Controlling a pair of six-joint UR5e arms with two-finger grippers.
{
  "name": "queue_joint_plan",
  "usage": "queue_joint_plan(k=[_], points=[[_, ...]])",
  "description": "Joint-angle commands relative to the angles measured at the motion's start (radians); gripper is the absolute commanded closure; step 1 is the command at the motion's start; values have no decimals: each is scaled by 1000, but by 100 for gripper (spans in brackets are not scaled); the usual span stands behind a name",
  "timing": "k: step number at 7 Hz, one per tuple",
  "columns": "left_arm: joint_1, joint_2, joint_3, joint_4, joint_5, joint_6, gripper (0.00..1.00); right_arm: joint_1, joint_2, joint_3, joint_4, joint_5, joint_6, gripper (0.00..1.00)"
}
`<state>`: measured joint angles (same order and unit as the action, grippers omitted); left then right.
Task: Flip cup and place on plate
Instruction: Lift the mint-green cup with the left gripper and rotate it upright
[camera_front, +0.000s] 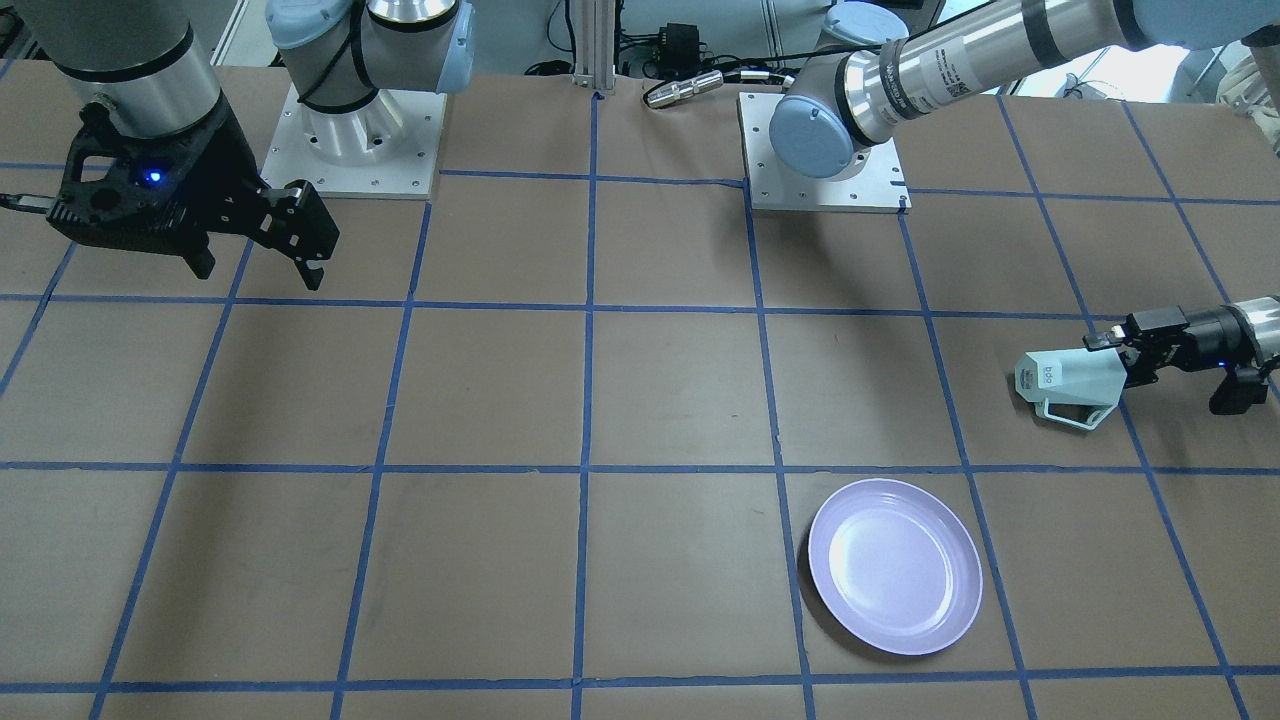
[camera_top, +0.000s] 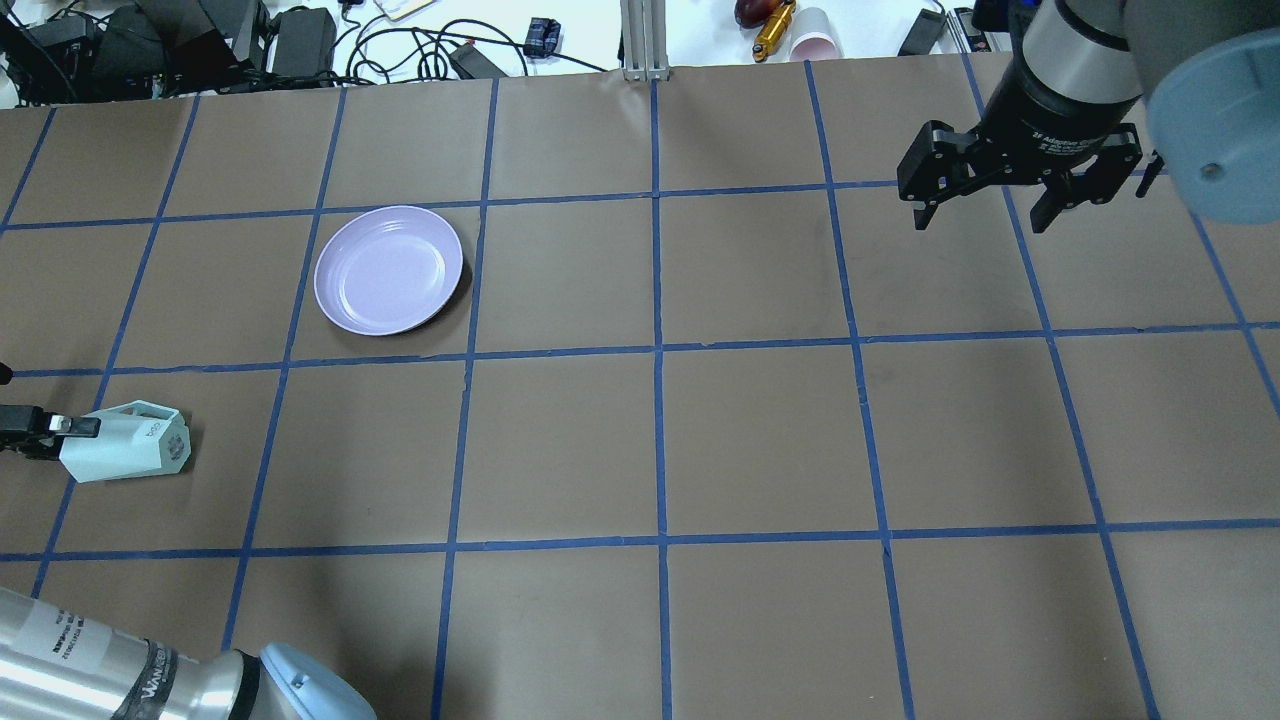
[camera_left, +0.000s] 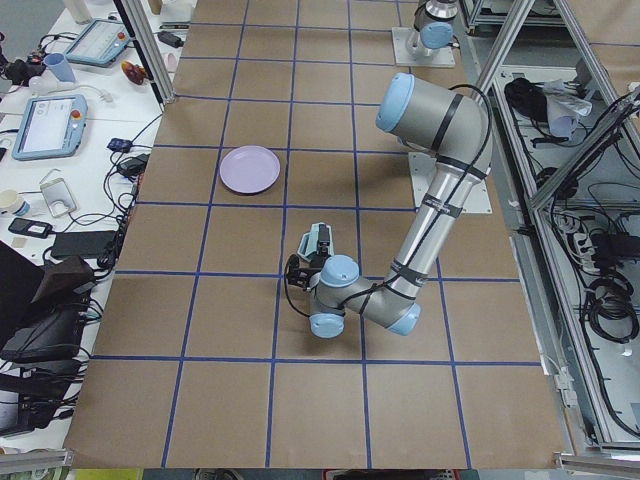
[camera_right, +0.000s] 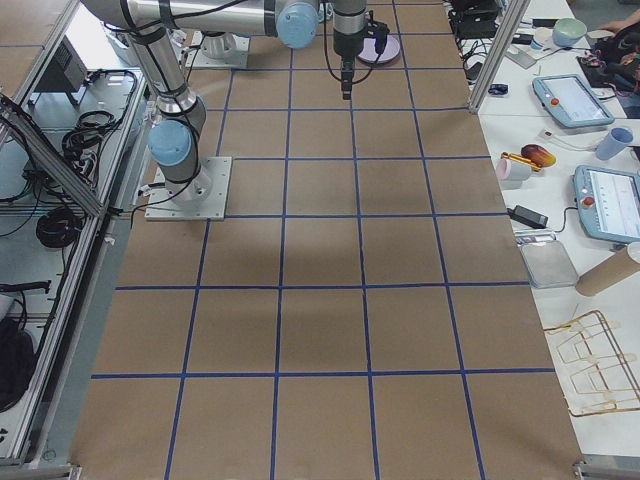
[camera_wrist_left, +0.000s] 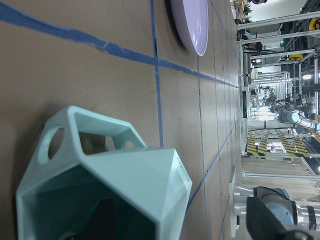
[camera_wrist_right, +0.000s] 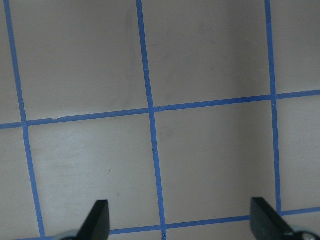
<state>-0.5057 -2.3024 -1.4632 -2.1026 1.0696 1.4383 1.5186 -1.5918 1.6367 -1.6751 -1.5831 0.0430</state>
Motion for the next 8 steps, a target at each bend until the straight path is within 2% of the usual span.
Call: queue_joint_plan(k=[1, 3, 4, 5, 6, 7, 8], points=[[-8, 0, 1, -4, 1, 2, 7, 0, 1, 0, 0, 0, 0, 0], [-8, -2, 1, 1, 1, 4, 13, 0, 0, 0, 0, 0, 0, 0], [-8, -2, 1, 4, 1, 4, 27, 0, 1, 0, 0, 2, 0, 0], [-8, -2, 1, 9, 1, 4, 61, 0, 1, 0, 0, 0, 0, 0], [-8, -2, 1, 9, 0, 2, 87, 0, 0, 0, 0, 0, 0, 0], [-8, -2, 3, 9, -2, 1, 100, 0, 1, 0, 0, 0, 0, 0], [-8, -2, 3, 7, -6, -4, 100, 0, 1, 0, 0, 0, 0, 0]])
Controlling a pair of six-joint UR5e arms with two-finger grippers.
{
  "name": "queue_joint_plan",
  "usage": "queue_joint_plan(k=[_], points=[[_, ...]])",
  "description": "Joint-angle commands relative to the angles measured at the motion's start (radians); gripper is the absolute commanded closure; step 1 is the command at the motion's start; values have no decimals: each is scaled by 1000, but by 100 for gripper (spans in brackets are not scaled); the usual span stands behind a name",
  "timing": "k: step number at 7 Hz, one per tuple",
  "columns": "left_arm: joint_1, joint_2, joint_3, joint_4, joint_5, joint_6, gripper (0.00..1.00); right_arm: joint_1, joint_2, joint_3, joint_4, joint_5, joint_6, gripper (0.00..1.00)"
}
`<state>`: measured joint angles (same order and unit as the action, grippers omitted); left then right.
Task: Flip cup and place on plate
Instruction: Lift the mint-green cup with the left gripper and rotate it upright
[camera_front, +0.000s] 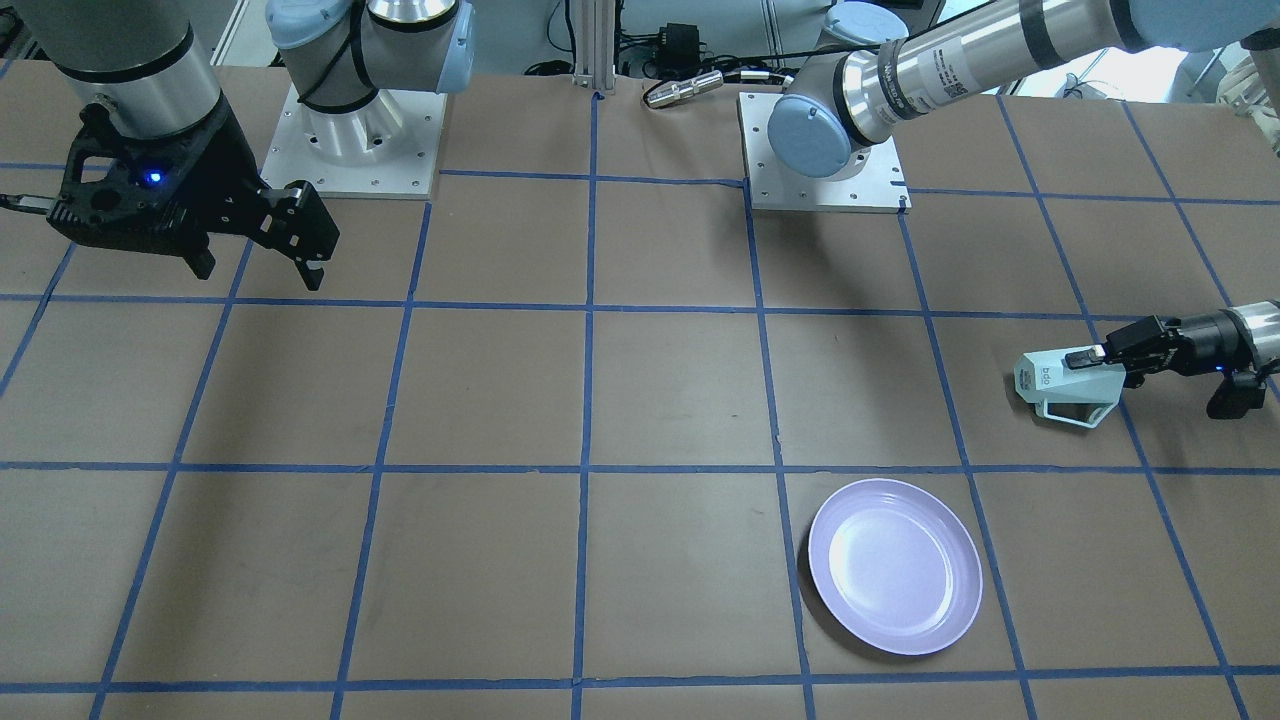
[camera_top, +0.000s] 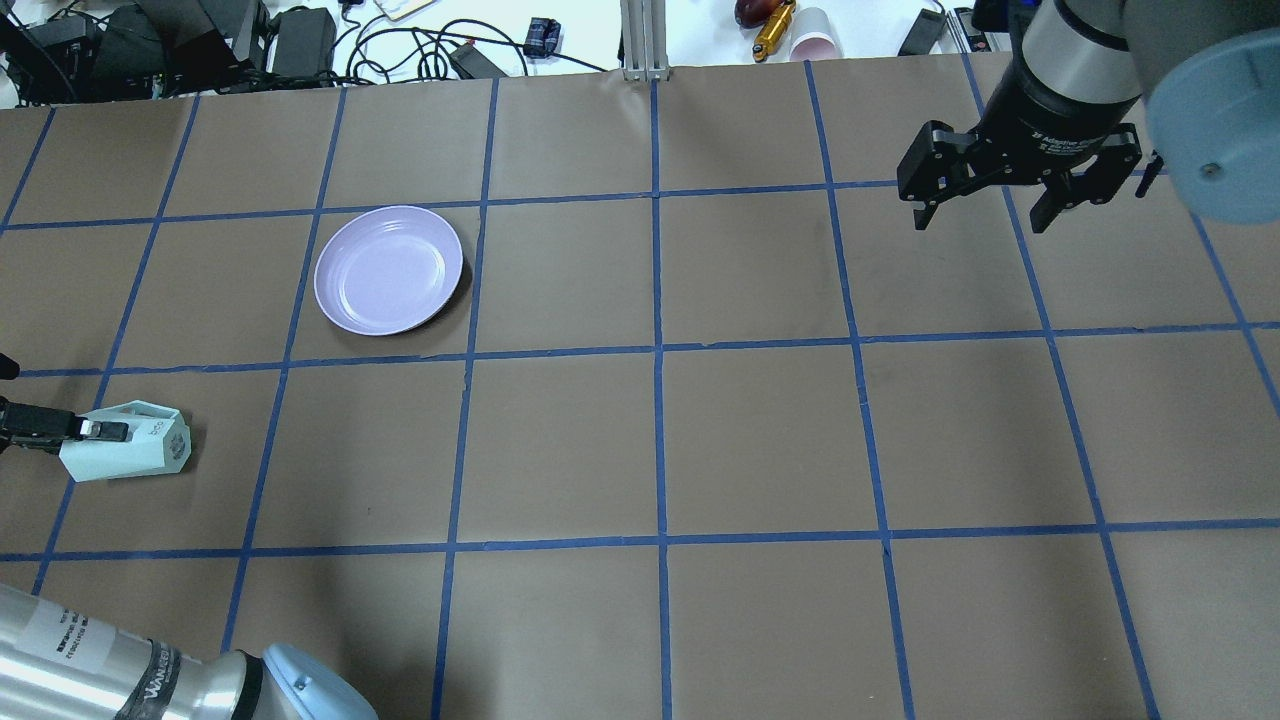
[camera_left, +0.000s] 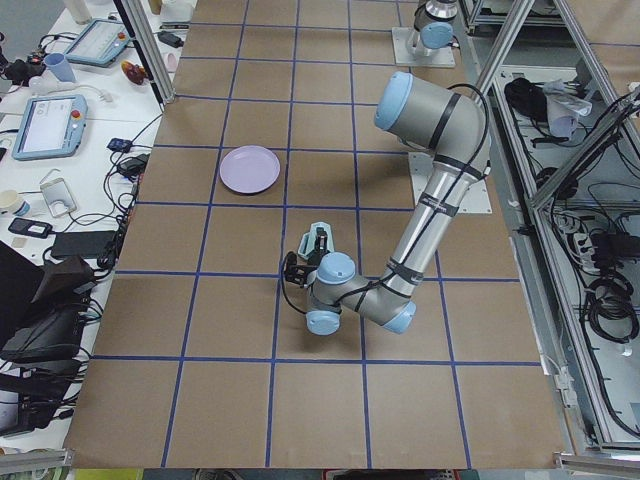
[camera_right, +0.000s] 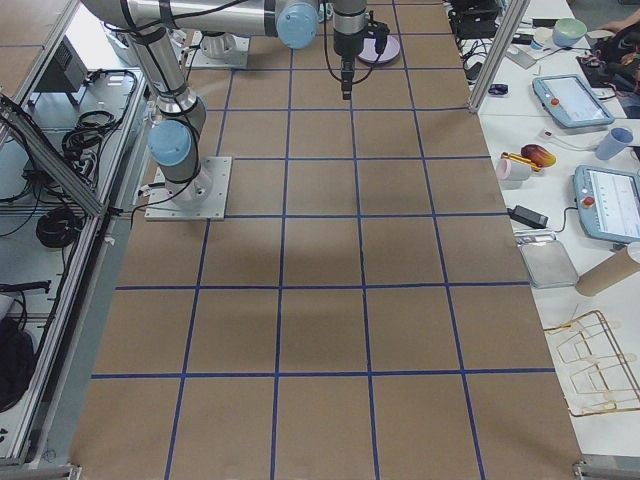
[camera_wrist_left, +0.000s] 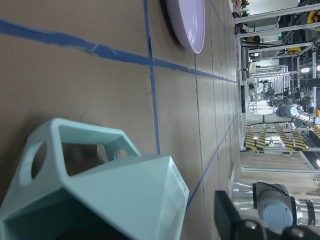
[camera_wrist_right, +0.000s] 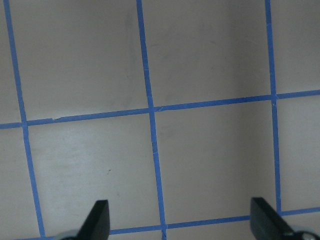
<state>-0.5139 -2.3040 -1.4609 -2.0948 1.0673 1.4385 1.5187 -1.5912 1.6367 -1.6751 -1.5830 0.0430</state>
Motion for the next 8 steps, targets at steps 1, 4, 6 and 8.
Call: queue_joint_plan(k=[1, 4, 6, 8], points=[[0, 0, 1, -5, -12, -6, 100, 0, 0, 0, 0, 0, 0, 0], [0, 0, 1, -5, -12, -6, 100, 0, 0, 0, 0, 0, 0, 0], [0, 1, 1, -7, -13, -10, 100, 0, -1, 0, 0, 1, 0, 0], [0, 17, 1, -8, -27, -12, 100, 0, 0, 0, 0, 0, 0, 0]])
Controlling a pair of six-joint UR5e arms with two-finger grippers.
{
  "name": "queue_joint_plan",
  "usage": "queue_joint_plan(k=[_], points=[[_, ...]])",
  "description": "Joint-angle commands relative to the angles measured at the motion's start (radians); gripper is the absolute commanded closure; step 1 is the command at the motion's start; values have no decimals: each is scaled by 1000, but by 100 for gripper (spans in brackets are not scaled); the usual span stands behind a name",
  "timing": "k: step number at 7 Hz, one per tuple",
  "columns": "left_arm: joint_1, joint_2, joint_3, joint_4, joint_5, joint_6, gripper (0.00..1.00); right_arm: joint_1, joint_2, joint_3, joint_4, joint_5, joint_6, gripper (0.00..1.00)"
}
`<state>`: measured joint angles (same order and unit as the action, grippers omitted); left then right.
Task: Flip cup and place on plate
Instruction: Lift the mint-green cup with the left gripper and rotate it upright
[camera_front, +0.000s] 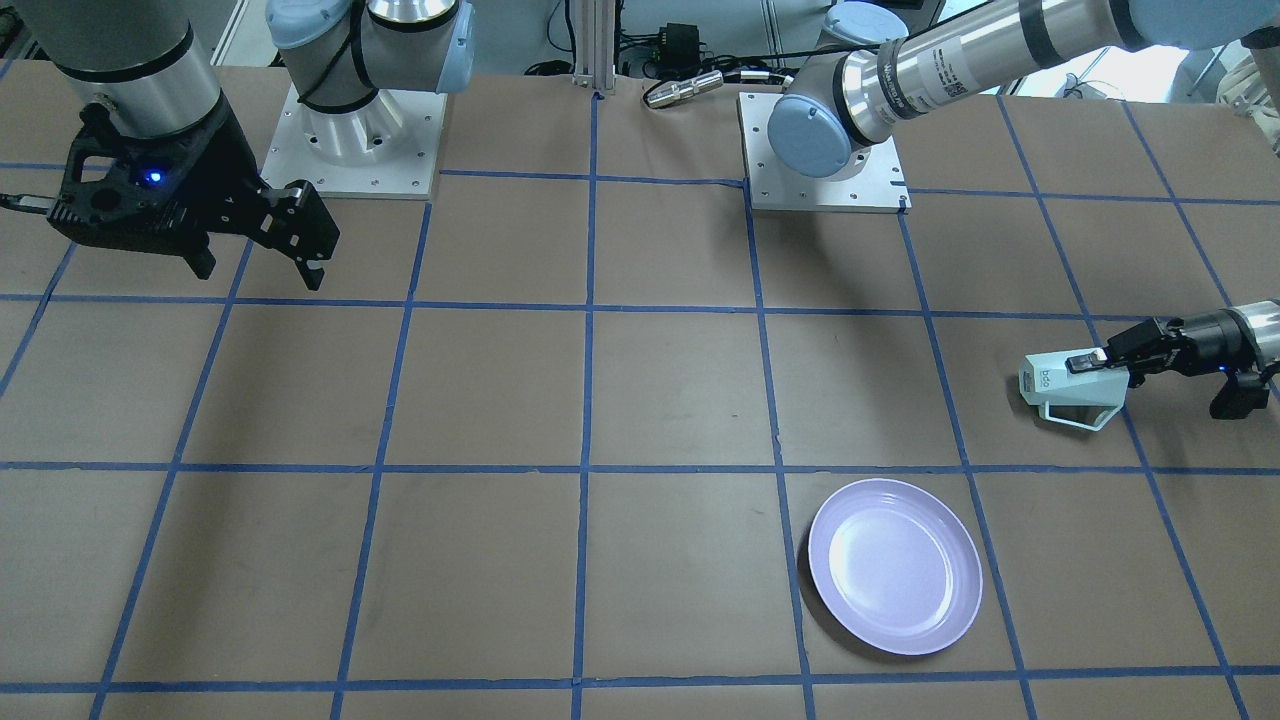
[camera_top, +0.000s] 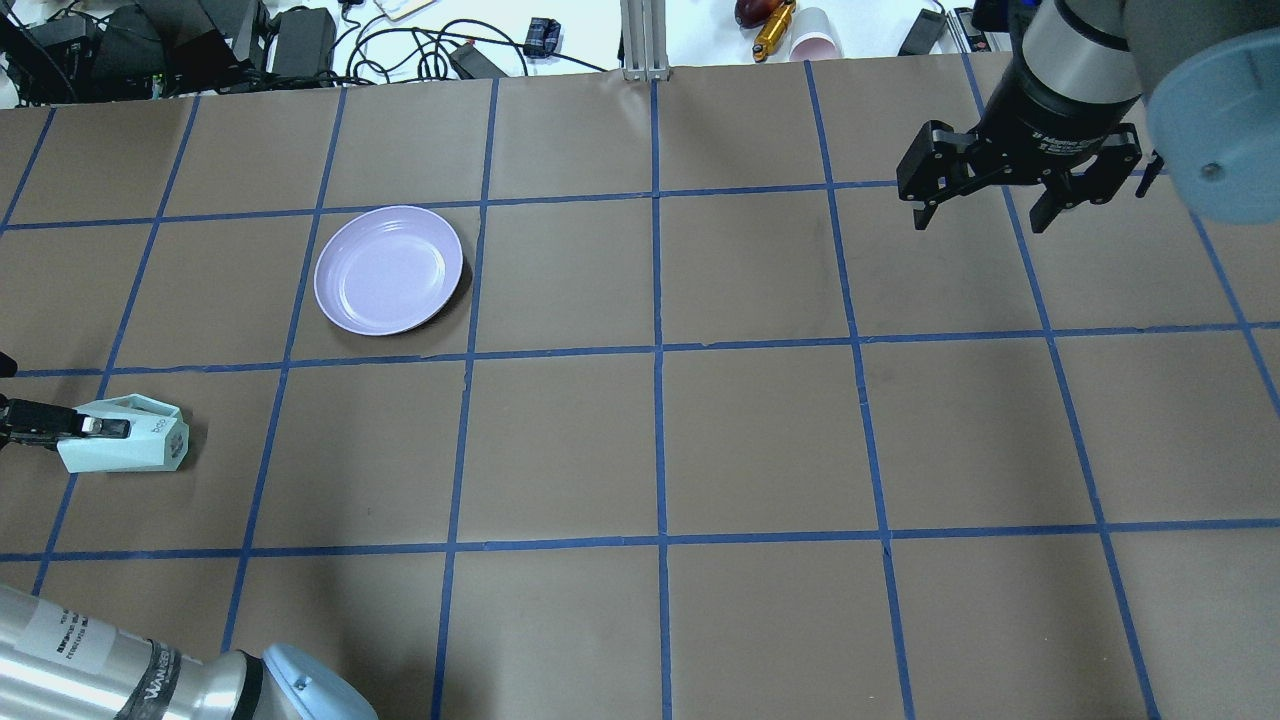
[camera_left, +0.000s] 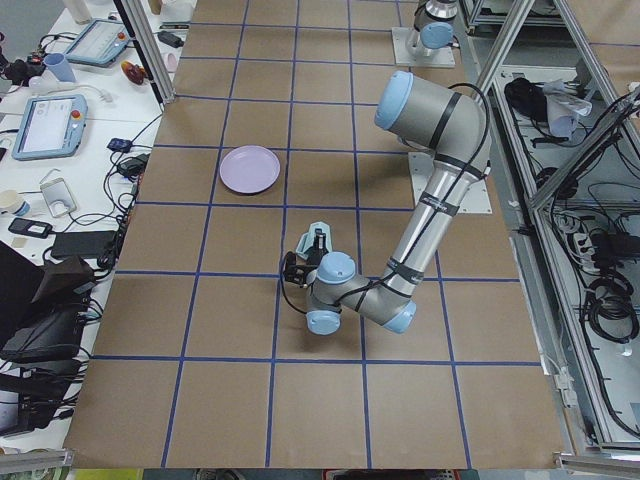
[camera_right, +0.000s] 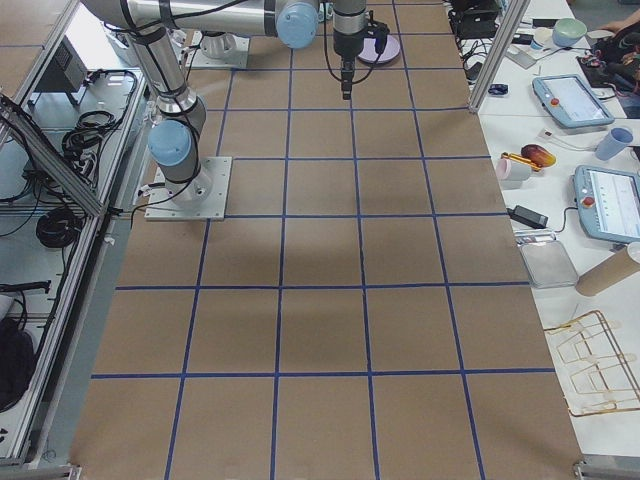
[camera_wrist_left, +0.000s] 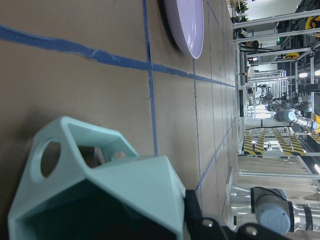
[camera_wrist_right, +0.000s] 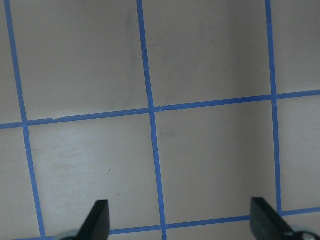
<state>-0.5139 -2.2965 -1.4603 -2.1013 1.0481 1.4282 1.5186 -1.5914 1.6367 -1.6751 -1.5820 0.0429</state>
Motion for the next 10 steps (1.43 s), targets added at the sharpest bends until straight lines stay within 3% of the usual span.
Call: queue_joint_plan(k=[1, 7, 10], points=[[0, 9, 0, -6, -11, -2, 100, 0, 1, 0, 0, -1, 0, 0], [0, 12, 0, -6, -14, -3, 100, 0, -1, 0, 0, -1, 0, 0], [-69, 118, -2, -8, -5, -78, 100, 0, 1, 0, 0, -1, 0, 0]])
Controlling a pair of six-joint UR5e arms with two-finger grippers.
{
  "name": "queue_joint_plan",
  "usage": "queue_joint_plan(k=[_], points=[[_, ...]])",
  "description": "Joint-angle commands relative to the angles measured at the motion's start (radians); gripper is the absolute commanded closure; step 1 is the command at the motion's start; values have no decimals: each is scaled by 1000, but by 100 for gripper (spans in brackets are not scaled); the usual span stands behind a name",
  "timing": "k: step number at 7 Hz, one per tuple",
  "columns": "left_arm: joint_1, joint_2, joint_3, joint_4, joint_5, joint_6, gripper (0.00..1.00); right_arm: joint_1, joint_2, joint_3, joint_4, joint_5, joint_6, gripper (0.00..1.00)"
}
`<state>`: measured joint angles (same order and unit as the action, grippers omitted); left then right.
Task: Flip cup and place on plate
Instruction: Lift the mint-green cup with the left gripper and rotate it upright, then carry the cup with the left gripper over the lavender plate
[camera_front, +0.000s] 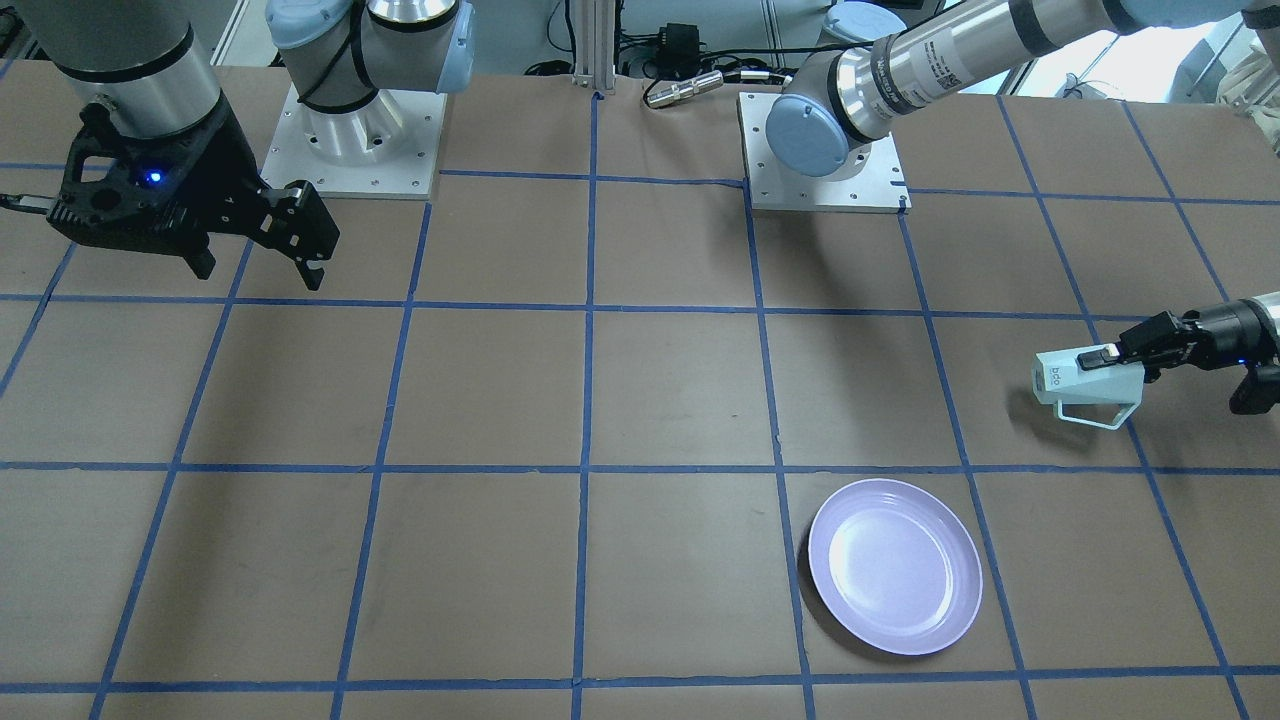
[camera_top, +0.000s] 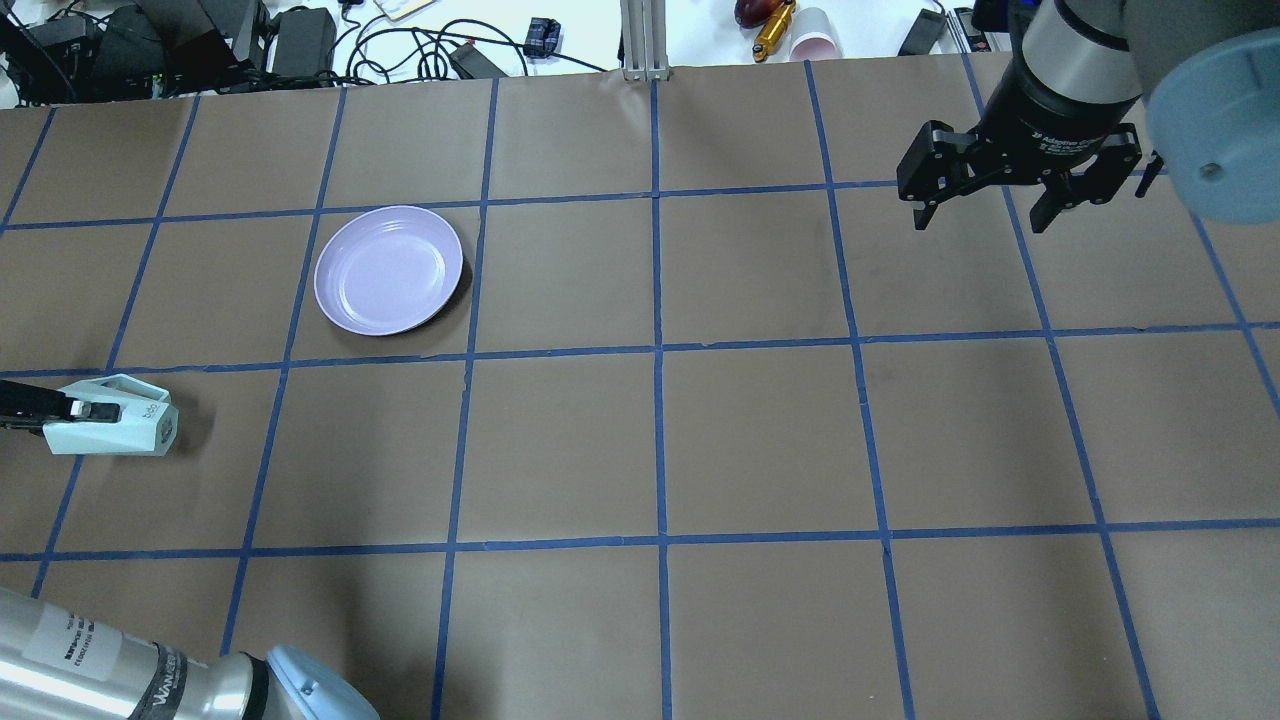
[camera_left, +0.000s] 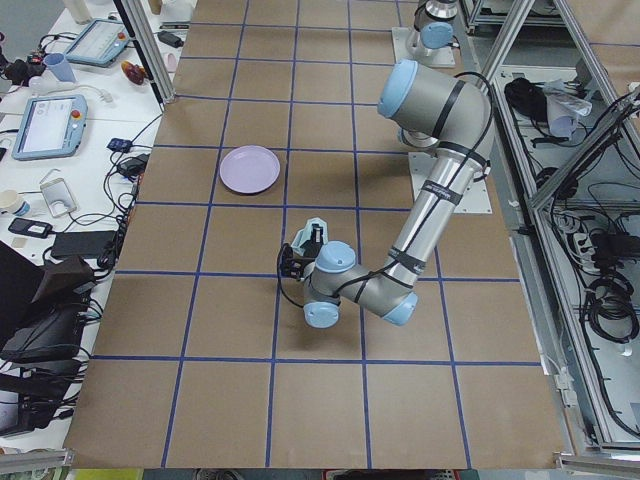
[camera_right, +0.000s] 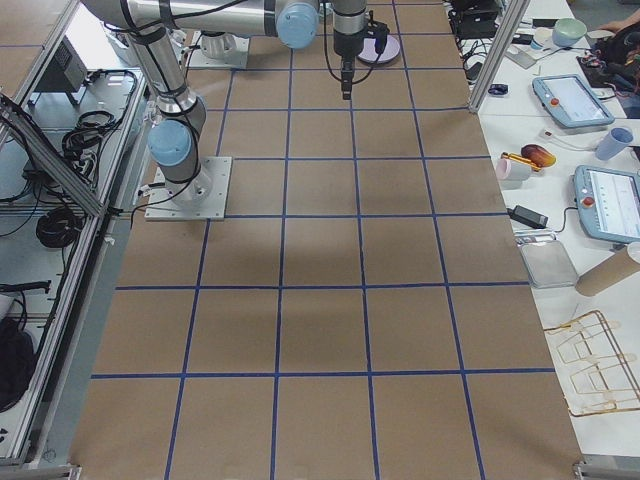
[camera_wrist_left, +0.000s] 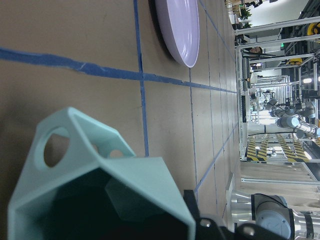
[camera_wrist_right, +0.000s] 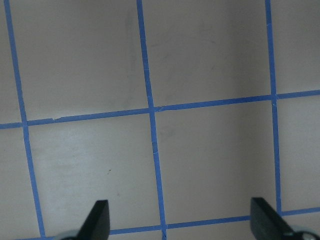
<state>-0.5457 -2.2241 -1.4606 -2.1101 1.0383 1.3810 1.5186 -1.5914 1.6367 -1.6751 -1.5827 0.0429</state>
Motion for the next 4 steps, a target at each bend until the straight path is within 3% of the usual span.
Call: queue_joint_plan(k=[1, 4], points=[[-57, 91, 0, 4, 11, -37, 100, 0, 1, 0, 0, 0, 0, 0], [-161, 200, -7, 71, 12, -104, 100, 0, -1, 0, 0, 1, 0, 0]])
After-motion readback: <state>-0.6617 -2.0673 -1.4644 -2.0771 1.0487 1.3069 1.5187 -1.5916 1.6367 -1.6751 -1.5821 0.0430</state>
